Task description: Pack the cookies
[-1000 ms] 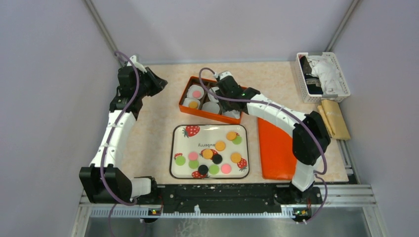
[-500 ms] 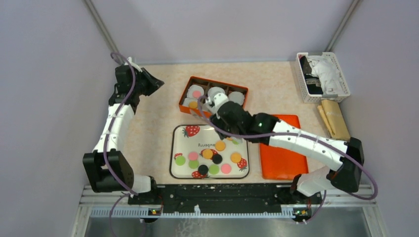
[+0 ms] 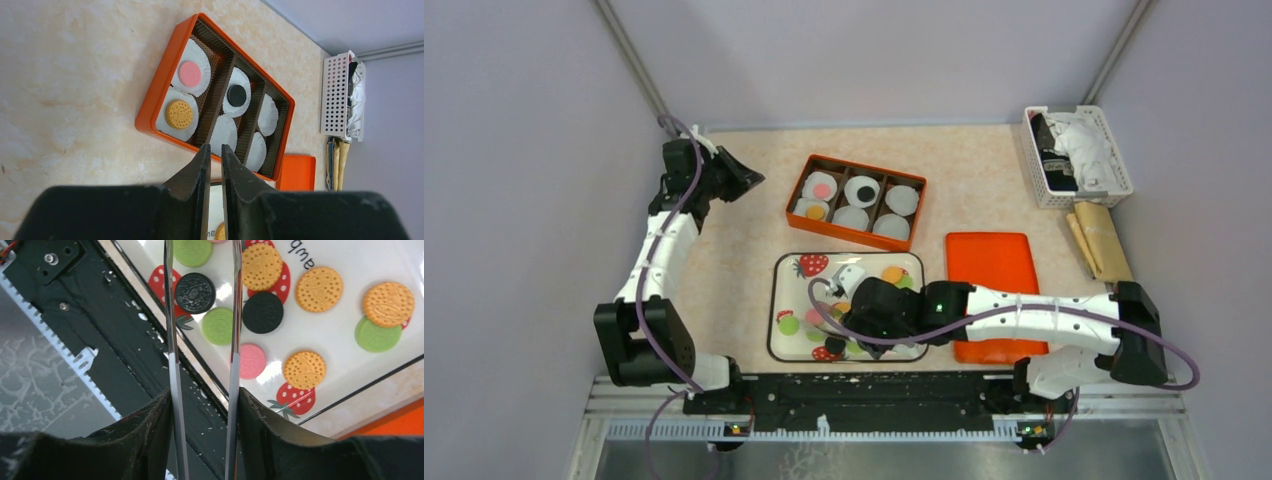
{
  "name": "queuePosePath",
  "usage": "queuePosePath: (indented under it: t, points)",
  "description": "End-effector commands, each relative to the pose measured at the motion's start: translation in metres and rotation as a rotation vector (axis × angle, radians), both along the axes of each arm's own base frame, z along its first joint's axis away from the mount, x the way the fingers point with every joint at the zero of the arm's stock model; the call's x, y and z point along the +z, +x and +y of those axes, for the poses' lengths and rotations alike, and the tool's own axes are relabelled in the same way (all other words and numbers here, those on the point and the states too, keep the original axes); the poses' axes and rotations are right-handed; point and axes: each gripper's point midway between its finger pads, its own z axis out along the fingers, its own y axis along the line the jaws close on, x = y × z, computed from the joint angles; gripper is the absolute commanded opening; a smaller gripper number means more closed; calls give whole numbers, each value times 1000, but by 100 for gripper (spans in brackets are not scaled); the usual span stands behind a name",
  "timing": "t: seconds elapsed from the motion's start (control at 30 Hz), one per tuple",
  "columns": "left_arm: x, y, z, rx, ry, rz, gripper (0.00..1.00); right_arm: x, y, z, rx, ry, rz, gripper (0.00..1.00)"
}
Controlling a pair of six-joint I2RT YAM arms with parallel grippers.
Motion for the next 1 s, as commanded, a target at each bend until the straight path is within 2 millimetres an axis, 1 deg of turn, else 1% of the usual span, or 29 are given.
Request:
queuePosePath:
  t: [0.0, 0.1, 0.2, 0.33, 0.5, 0.63, 0.73, 0.97]
  points:
    - [21, -6, -3, -17, -6, -70, 19, 30, -12, 29, 39, 132, -5, 47]
    - [21, -7, -2, -16, 2, -71, 19, 33, -15, 40, 78, 128, -17, 47]
    - [20, -8, 1, -13, 3, -69, 19, 28, -16, 46, 108, 101, -24, 47]
    - [18, -9, 4, -13, -3, -63, 19, 26, -15, 56, 135, 97, -37, 47]
    - [17, -10, 8, -13, -16, -62, 19, 16, -9, 66, 158, 57, -67, 47]
    - [17, -11, 12, -9, -19, -63, 19, 9, -9, 75, 180, 45, -66, 47]
    - [17, -12, 15, -6, -22, -64, 19, 2, -9, 78, 187, 29, -61, 48]
    - [14, -13, 18, -3, -30, -62, 19, -10, -3, 80, 183, -13, -84, 47]
